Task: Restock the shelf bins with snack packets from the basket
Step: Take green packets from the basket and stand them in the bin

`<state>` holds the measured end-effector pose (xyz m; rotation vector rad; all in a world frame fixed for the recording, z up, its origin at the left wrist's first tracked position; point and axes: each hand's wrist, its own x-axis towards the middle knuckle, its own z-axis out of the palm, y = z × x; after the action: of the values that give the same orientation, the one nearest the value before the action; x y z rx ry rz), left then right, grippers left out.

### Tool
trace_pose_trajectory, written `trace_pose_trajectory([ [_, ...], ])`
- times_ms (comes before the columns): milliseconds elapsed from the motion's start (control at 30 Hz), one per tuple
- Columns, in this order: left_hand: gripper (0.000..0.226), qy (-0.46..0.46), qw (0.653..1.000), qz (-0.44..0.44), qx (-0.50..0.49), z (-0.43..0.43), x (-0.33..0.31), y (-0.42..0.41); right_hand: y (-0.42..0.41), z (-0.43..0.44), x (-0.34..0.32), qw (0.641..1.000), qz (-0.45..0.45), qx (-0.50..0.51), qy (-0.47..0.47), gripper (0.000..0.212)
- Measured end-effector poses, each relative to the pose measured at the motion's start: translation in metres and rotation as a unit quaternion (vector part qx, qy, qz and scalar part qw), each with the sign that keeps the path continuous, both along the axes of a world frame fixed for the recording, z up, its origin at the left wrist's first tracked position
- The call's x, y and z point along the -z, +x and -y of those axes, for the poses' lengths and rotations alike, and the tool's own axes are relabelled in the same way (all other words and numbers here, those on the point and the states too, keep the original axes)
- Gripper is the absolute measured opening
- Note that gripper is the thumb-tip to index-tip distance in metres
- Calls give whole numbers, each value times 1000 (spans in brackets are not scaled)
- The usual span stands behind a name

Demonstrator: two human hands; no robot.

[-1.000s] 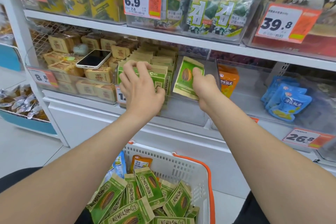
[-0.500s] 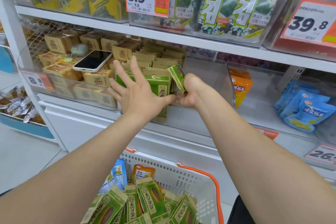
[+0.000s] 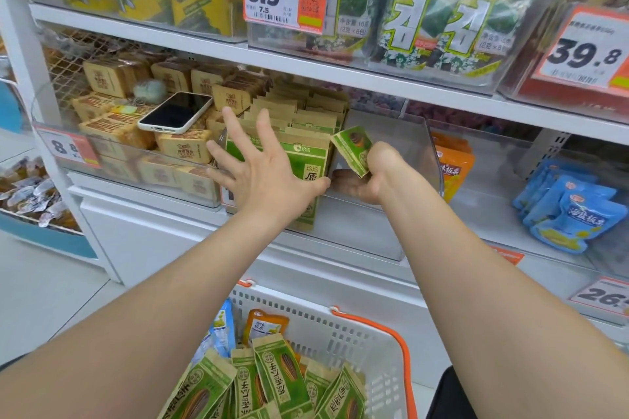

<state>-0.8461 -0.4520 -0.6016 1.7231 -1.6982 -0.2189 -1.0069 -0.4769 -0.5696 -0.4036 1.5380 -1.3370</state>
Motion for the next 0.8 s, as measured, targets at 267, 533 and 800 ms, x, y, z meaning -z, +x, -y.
trace_pose_trajectory([
  [267, 84, -25, 996, 75, 48, 5, -5, 15, -22, 3, 7, 994, -92, 47, -33, 38],
  [533, 72, -155, 956, 241, 71, -2, -12, 22, -9, -39, -5, 985, -96, -113, -84, 29],
  [800, 62, -151, 939, 301, 67, -2, -23, 17, -9, -59, -18, 957, -207, -173, -104, 39],
])
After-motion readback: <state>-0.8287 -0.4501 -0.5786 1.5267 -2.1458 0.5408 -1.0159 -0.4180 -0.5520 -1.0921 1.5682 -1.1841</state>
